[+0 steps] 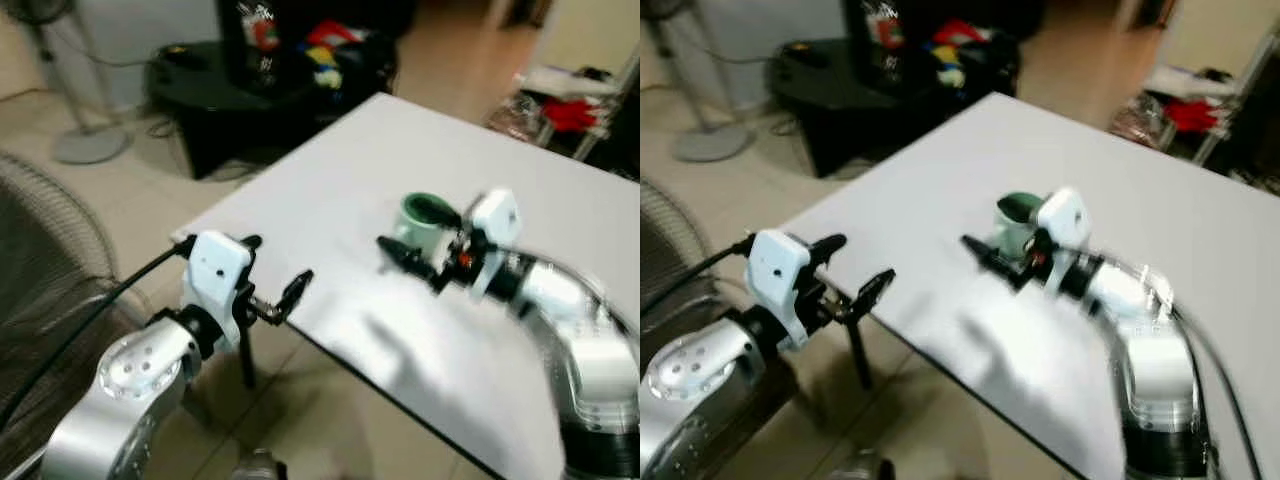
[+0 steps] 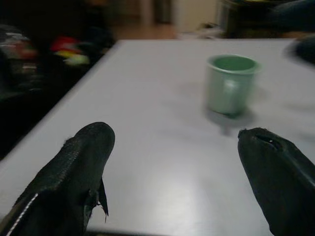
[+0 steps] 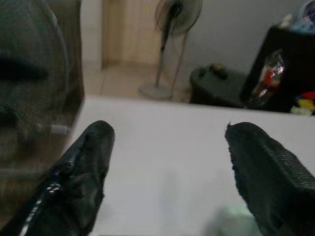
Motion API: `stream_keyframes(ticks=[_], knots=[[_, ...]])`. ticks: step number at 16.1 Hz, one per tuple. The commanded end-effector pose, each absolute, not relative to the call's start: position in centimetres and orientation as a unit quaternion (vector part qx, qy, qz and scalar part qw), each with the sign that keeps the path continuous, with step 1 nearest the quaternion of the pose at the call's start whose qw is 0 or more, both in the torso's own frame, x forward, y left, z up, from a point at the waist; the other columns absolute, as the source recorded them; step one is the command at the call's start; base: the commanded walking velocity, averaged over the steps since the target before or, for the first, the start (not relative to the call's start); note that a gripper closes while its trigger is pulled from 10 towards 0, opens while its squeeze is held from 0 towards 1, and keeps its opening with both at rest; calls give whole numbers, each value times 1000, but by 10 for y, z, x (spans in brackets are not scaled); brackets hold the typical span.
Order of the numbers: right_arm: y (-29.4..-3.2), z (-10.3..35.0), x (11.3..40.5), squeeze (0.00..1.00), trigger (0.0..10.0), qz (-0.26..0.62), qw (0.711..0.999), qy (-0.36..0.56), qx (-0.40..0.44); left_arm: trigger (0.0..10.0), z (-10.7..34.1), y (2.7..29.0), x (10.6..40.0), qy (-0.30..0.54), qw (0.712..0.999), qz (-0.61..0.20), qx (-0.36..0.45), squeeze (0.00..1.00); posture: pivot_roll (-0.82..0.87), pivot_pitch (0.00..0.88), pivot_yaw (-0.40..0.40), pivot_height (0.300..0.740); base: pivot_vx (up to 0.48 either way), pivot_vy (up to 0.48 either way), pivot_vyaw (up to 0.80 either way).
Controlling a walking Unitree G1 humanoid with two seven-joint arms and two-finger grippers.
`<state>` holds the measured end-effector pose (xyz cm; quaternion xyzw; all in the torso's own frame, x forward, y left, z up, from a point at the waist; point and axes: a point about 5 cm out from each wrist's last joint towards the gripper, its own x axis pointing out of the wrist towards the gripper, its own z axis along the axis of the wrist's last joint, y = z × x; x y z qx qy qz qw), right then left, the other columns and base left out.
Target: Setting the table
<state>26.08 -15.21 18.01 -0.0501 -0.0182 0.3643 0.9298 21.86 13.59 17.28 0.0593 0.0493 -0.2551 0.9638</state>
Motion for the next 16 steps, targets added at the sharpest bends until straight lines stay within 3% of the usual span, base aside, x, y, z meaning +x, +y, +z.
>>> stream_keyframes(ticks=[1, 3, 6, 10, 16], knots=[[-152, 184, 247, 1000, 10000, 326, 945, -30, -21, 10000, 174, 140, 216, 39, 974, -216, 60, 0, 49, 0, 3, 740, 0, 0, 800], [-139, 174, 221, 1000, 10000, 285, 958, -17, 8, 10000, 164, 144, 207, 44, 984, -161, 69, 0, 28, 0, 27, 740, 0, 0, 800], [-136, 154, 201, 1000, 10000, 241, 969, 45, 20, 10000, 148, 136, 195, 53, 984, -151, 73, 0, 16, 0, 40, 740, 0, 0, 800], [-138, 150, 200, 1000, 10000, 224, 972, 64, 31, 10000, 144, 147, 199, 56, 991, -102, 64, 0, 9, 0, 49, 740, 0, 0, 800], [-135, 142, 206, 1000, 10000, 218, 970, 94, 54, 10000, 142, 147, 198, 51, 991, -99, 76, 0, 40, 0, 18, 740, 0, 0, 800]])
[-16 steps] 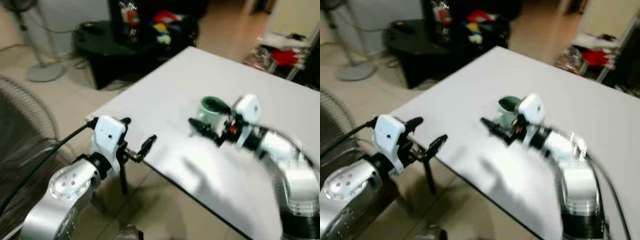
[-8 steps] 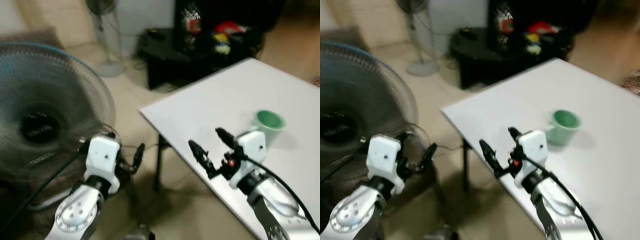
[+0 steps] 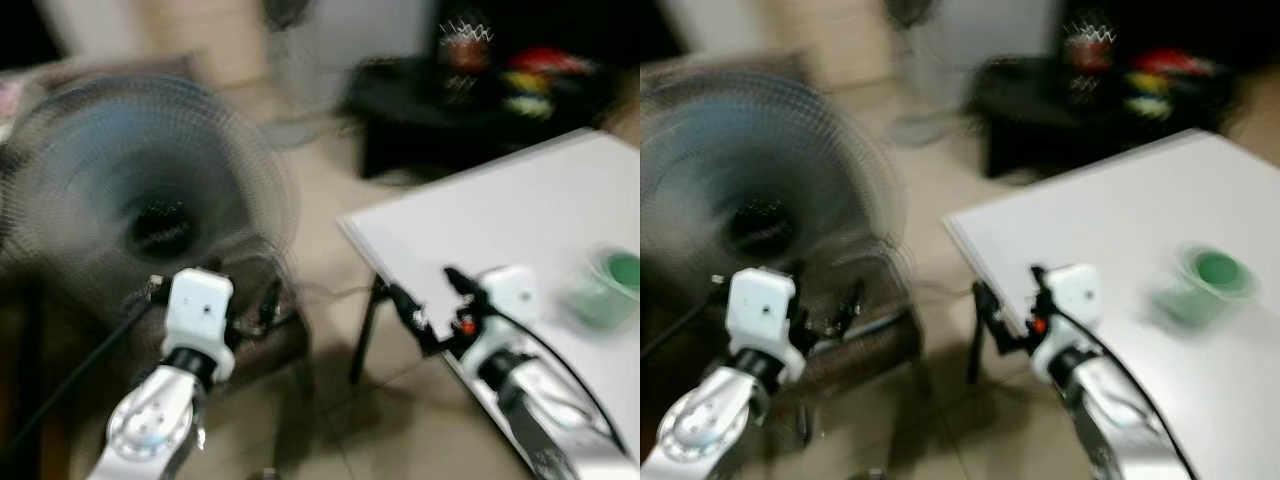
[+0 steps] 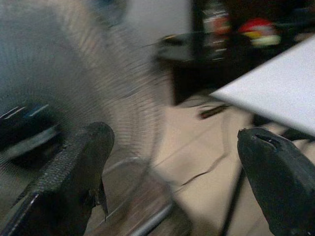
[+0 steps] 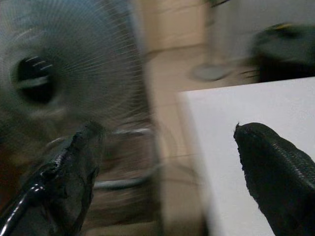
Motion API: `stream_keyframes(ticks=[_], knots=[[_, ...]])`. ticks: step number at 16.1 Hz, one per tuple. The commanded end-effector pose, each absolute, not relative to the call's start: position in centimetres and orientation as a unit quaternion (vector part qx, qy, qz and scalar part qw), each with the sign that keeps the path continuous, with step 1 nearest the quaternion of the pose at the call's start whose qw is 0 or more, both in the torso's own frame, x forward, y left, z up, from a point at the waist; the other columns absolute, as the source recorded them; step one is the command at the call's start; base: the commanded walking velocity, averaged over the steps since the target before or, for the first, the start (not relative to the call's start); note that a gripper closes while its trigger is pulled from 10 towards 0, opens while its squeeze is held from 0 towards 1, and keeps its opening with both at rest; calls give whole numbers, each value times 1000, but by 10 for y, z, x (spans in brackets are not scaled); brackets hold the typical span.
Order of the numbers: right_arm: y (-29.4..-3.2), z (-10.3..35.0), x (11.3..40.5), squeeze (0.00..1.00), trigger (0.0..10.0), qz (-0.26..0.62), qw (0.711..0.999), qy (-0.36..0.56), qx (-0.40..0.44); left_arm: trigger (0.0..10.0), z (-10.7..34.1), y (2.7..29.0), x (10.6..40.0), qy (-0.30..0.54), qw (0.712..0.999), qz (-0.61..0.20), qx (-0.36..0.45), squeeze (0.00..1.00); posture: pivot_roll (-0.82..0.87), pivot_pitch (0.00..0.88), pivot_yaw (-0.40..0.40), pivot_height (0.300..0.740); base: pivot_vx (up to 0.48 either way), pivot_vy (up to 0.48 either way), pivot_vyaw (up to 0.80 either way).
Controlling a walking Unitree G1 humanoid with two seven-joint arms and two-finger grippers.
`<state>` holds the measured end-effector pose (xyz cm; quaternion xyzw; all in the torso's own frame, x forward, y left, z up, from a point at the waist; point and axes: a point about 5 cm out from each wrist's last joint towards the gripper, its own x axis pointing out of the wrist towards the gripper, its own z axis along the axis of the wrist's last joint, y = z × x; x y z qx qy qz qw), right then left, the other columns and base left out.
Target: Setting the table
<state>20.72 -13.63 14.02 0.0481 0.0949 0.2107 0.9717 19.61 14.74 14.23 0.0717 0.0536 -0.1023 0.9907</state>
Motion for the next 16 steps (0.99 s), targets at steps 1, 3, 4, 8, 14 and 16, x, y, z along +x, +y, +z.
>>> stream_keyframes(ticks=[1, 3, 4, 8, 14, 16], knots=[[-133, 140, 208, 1000, 10000, 221, 969, 97, 57, 10000, 139, 151, 199, 56, 991, -90, 80, 0, 39, 0, 26, 740, 0, 0, 800], [-128, 140, 206, 1000, 10000, 237, 963, 106, 67, 10000, 140, 154, 201, 58, 990, -89, 93, 0, 43, 0, 37, 740, 0, 0, 800], [-128, 139, 207, 1000, 10000, 232, 964, 109, 72, 10000, 141, 154, 203, 55, 989, -96, 101, 0, 43, 0, 41, 740, 0, 0, 800], [-131, 138, 211, 1000, 10000, 206, 971, 97, 72, 10000, 145, 154, 203, 47, 990, -101, 91, 0, 52, 0, 51, 740, 0, 0, 800], [-130, 136, 220, 1000, 10000, 246, 961, 101, 75, 10000, 147, 154, 202, 50, 992, -90, 70, 0, 78, 0, 15, 740, 0, 95, 800], [-131, 134, 221, 1000, 10000, 252, 959, 105, 72, 10000, 149, 156, 201, 47, 993, -82, 71, 0, 89, 0, -1, 740, 0, 330, 800]])
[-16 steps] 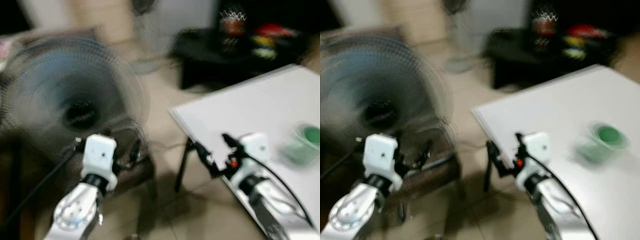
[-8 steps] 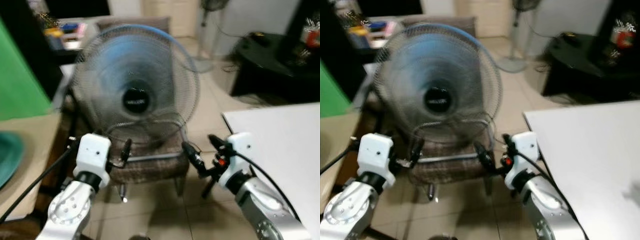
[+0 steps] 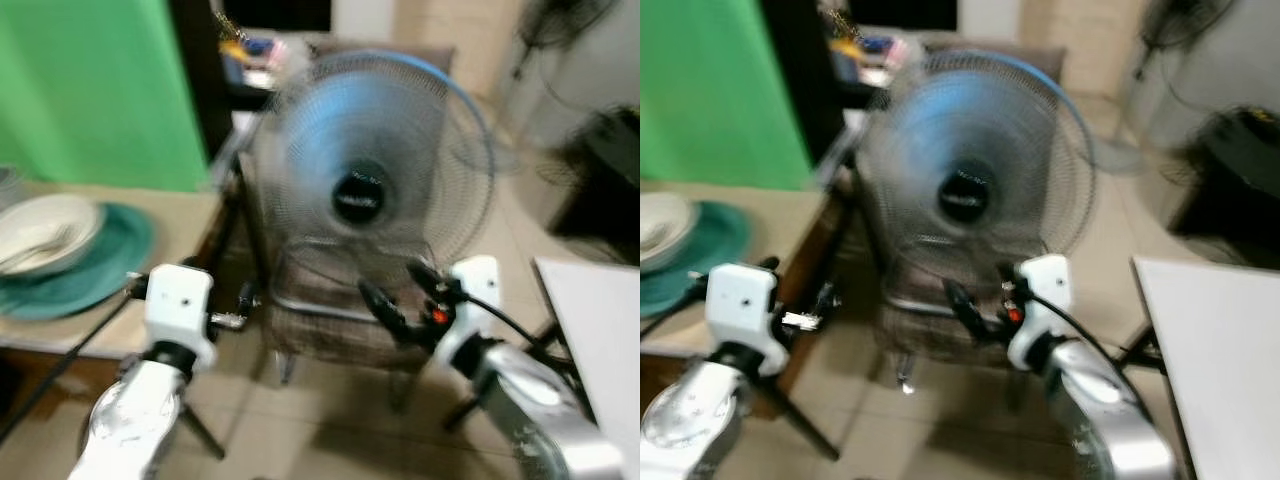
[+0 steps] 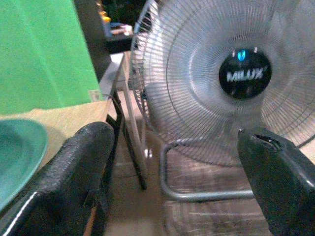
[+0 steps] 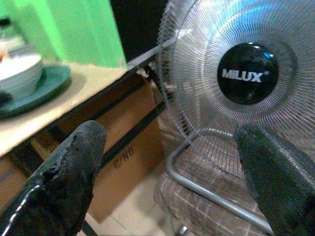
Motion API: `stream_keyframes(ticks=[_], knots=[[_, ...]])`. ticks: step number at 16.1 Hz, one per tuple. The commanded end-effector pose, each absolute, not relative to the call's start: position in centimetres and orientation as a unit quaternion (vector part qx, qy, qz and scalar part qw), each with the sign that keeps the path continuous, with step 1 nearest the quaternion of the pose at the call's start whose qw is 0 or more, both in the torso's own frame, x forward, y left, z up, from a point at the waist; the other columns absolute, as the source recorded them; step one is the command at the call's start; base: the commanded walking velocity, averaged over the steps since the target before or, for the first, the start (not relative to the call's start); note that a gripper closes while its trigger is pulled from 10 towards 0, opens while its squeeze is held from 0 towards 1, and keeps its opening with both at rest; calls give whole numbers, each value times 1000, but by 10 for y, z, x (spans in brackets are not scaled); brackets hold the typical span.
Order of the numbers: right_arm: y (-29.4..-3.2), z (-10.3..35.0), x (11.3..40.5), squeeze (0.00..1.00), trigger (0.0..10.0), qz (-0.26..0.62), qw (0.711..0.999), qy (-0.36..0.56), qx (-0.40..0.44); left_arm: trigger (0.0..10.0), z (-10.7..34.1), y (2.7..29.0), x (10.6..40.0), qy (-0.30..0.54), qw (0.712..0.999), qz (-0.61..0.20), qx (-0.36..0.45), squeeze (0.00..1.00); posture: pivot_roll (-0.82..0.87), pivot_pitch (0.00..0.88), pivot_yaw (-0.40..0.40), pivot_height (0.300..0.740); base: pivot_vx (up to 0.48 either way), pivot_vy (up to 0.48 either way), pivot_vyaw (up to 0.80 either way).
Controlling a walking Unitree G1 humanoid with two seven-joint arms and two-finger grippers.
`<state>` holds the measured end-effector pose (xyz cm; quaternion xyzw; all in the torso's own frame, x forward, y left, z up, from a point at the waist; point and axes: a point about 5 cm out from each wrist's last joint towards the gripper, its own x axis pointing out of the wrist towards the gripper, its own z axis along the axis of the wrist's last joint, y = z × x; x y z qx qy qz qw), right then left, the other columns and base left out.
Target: Setting the table
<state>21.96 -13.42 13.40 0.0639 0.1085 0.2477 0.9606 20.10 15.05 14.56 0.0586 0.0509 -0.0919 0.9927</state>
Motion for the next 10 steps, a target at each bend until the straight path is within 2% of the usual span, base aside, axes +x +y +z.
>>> stream_keyframes(ticks=[1, 4, 10], knots=[[-132, 134, 221, 1000, 10000, 252, 959, 105, 73, 10000, 150, 157, 200, 46, 993, -78, 71, 0, 90, 0, -3, 740, 0, 341, 800], [-129, 133, 218, 1000, 10000, 259, 957, 107, 73, 10000, 149, 157, 197, 48, 993, -77, 70, 0, 89, 0, -5, 740, 0, 374, 750], [-137, 132, 220, 1000, 10000, 210, 970, 109, 59, 10000, 152, 157, 200, 45, 991, -90, 83, 0, 86, 0, -3, 740, 0, 376, 0]])
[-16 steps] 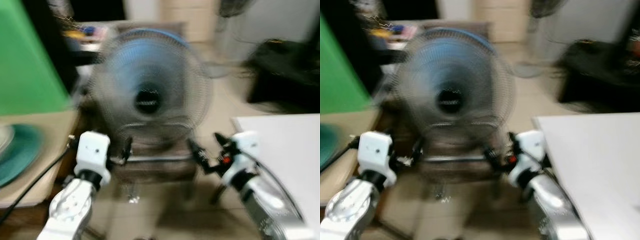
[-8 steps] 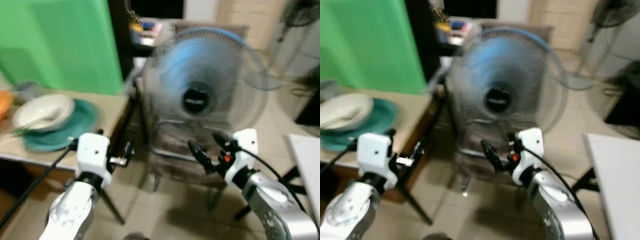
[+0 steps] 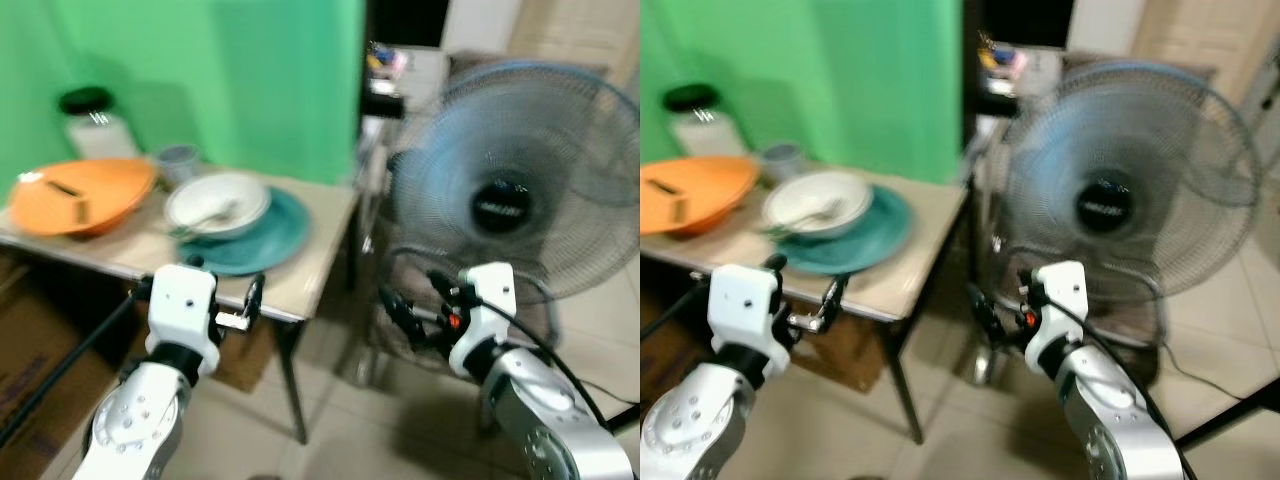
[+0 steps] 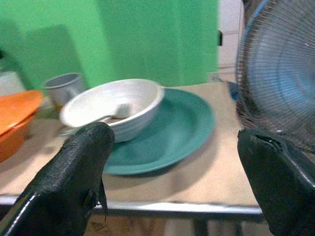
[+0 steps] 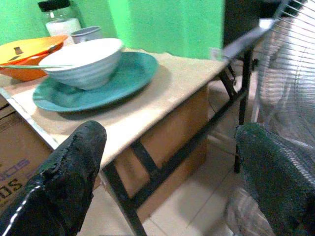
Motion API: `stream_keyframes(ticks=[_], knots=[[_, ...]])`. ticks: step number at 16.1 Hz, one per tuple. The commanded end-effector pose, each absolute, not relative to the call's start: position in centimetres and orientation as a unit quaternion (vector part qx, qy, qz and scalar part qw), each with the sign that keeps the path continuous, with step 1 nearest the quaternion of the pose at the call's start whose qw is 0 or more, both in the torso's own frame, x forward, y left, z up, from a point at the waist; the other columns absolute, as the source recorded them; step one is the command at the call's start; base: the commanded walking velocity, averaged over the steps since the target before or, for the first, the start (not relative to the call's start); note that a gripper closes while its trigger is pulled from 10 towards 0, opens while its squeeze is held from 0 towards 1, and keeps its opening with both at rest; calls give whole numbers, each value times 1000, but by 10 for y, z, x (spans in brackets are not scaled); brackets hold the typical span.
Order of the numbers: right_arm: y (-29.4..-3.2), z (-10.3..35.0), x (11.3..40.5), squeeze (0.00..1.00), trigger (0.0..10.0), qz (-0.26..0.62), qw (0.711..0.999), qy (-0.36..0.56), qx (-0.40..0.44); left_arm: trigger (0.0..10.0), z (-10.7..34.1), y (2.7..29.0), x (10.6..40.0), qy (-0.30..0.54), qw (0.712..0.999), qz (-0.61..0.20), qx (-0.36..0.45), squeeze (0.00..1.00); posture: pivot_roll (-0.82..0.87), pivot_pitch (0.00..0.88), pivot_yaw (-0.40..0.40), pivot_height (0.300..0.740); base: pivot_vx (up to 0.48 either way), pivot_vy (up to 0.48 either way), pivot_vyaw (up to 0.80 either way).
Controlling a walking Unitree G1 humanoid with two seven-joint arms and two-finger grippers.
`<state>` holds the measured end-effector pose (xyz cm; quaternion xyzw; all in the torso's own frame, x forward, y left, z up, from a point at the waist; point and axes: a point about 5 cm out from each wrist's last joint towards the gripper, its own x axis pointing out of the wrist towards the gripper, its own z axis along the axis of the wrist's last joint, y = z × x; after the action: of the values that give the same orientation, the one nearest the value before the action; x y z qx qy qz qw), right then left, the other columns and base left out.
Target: Setting the table
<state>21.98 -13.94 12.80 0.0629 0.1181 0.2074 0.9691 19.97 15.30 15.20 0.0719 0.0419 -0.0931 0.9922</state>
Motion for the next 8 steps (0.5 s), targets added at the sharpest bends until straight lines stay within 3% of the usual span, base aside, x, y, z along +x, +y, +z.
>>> stream_keyframes(ticks=[1, 5, 8], knots=[[-137, 132, 221, 1000, 10000, 202, 972, 108, 54, 10000, 152, 157, 200, 45, 991, -91, 83, 0, 86, 0, -3, 740, 0, 375, 0], [-136, 136, 223, 1000, 10000, 191, 976, 101, 42, 10000, 153, 158, 202, 42, 991, -93, 87, 0, 80, 0, 1, 740, 0, 375, 0], [-136, 136, 225, 1000, 10000, 188, 975, 109, 46, 10000, 157, 161, 205, 34, 993, -77, 81, 0, 79, 0, 1, 740, 0, 0, 0]])
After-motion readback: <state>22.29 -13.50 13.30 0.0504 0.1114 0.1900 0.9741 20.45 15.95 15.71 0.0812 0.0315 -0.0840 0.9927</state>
